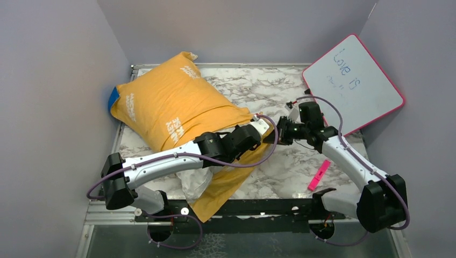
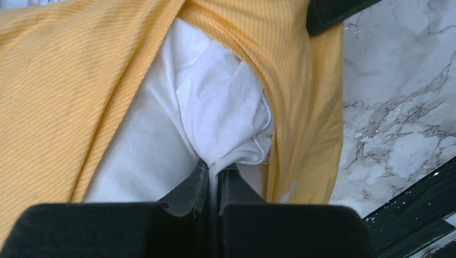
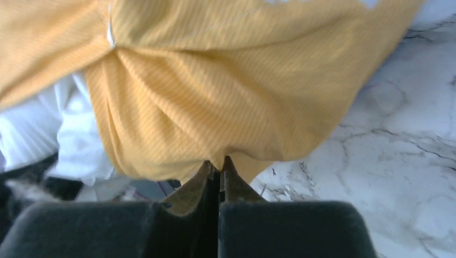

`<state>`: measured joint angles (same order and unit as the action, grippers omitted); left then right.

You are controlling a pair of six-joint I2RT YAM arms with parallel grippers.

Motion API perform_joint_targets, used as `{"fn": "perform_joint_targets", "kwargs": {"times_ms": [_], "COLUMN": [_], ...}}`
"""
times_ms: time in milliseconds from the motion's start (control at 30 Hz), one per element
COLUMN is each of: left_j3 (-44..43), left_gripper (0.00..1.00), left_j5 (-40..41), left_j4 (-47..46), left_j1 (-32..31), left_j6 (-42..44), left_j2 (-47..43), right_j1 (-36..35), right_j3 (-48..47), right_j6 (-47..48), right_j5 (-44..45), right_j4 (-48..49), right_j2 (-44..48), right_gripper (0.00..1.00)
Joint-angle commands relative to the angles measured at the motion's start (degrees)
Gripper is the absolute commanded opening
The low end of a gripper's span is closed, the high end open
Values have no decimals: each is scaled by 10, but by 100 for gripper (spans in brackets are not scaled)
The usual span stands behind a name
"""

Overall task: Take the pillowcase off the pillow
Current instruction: Remove the pillow from the pillowcase.

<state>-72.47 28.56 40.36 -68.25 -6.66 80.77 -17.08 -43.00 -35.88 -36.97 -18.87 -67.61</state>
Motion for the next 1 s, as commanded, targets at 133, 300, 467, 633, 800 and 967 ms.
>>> {"fn": "perform_joint_targets", "kwargs": {"times_ms": [133, 300, 467, 633, 800, 967], "left_j3": [-17, 12, 41, 39, 44, 61], "left_gripper": [0, 0, 0, 0, 0, 0], "left_j5": [-10, -24, -43, -69, -80, -105], "left_j4": [-46, -47, -42, -61, -95, -146], "left_j1": [6, 31, 48, 52, 52, 54], "left_j6": [-37, -42, -59, -65, -75, -77], "left_j2": [-82, -124, -162, -152, -137, -144], "right_j1": [8, 29, 30, 30, 30, 29], "right_j3": [-69, -90, -139, -134, -104, -43], "right_j6": [81, 96, 130, 141, 101, 76], "right_j5": [345, 396, 300, 118, 106, 88], "right_j4": [-97, -101, -93, -80, -97, -52], "right_j2": [-59, -115, -147, -139, -62, 29], "right_gripper": [0, 0, 0, 3, 38, 66]}}
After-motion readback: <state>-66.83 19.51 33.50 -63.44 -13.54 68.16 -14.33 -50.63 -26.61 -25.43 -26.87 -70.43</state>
